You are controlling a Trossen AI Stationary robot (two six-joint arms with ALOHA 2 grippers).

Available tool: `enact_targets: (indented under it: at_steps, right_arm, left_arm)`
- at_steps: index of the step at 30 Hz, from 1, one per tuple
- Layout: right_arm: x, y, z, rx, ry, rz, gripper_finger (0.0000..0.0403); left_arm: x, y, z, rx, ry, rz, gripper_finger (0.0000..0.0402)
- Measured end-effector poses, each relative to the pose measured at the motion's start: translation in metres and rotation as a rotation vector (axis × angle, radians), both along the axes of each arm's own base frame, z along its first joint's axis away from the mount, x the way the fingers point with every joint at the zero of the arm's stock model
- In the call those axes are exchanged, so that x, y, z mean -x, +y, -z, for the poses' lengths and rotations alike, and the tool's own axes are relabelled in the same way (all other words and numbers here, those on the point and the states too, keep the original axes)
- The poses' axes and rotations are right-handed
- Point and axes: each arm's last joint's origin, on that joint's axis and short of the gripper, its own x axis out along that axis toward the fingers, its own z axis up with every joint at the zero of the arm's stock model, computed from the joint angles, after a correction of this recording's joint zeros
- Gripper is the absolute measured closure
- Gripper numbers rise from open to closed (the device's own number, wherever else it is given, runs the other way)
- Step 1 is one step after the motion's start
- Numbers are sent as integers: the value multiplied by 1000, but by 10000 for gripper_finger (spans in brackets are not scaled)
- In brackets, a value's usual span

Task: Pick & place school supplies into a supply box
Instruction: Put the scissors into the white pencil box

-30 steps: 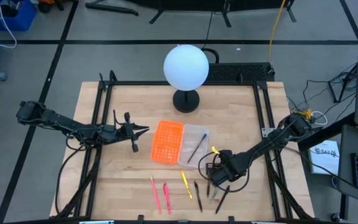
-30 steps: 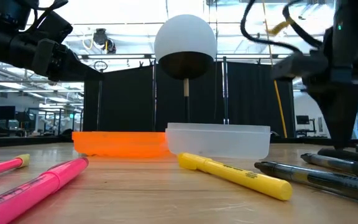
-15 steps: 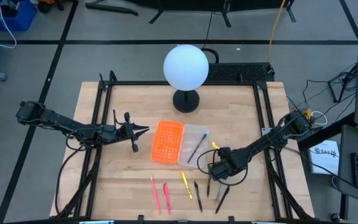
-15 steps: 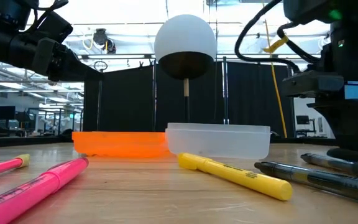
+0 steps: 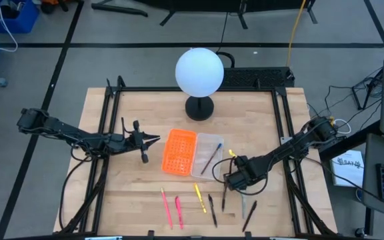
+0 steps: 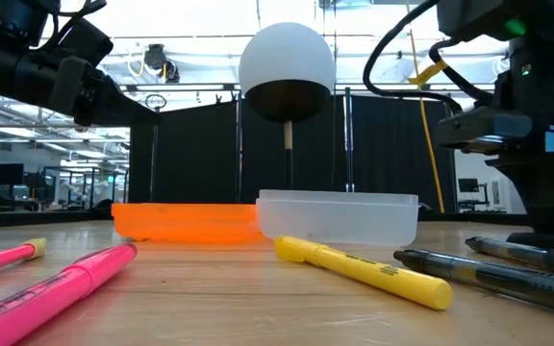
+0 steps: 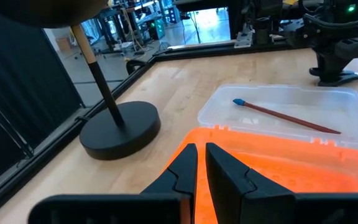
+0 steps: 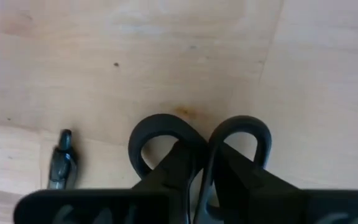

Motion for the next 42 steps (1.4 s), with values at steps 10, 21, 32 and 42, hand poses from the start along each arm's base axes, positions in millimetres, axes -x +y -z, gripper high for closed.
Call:
enact_targets:
  at_steps: [10,21,32,42]
  right_arm:
    - [-1,-17,-32,100,-179,24,361]
    - [6,-32,-84,132,-466,105,361]
    - [-44,-84,-113,180,-877,33,361]
    - [-83,-126,-98,150,-787,-45,361]
  left_arm:
    - [0,-2,2,31,13,54,360]
    - [0,-2,3,29,28,54,360]
    - [0,-2,3,87,13,59,360]
    - [0,-2,3,63,18,64,360]
